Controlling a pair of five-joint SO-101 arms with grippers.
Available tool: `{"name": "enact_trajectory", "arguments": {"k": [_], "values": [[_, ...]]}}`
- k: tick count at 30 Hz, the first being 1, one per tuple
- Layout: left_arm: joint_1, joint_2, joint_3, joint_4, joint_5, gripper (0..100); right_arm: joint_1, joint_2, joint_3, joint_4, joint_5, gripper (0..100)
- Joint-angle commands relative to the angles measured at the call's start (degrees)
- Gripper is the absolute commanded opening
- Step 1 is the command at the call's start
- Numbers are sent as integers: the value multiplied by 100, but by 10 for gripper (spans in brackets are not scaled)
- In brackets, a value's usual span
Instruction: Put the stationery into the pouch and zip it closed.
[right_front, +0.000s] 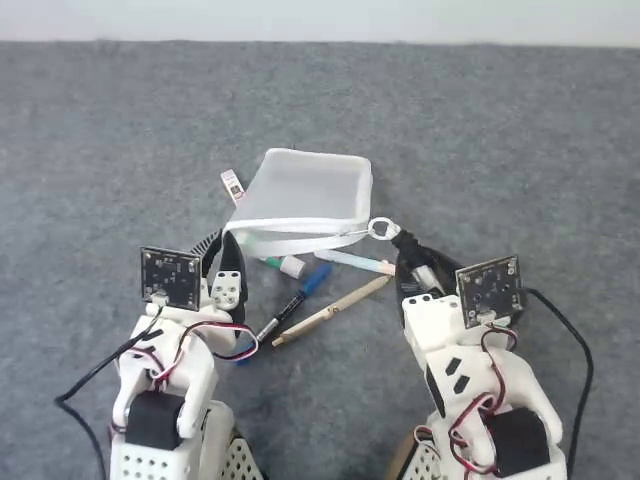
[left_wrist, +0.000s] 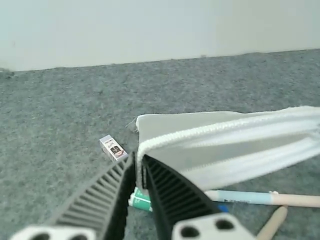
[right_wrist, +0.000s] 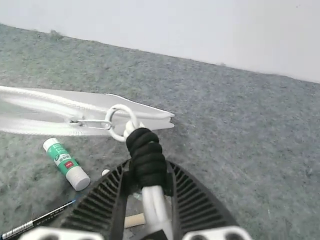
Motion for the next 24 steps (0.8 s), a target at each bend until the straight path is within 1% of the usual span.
{"name": "enact_trajectory", "arguments": {"k": [1, 4, 8, 9, 12, 15, 18, 21, 24], "values": [[-79, -35, -338, 0, 70, 15, 198, -119, -211, -163, -70, 6], [-70, -35, -338, -9, 79, 29, 198, -119, -220, -163, -62, 6], [-70, 0, -312, 0, 607, 160, 198, -127, -229, -154, 167, 6], [-70, 0, -312, 9, 659, 179, 198, -127, -229, -154, 193, 6], [-62, 0, -277, -9, 651, 183, 136, -127, -273, -154, 220, 6], [132, 0, -101, -237, 651, 183, -180, -127, -404, -4, 246, 6], [299, 9, 40, -475, 642, 156, -453, -127, -624, 303, 440, 6], [352, 9, 57, -492, 484, 133, -462, -127, -695, 382, 440, 6], [369, 9, 75, -466, 448, 130, -462, -127, -695, 374, 440, 6]]}}
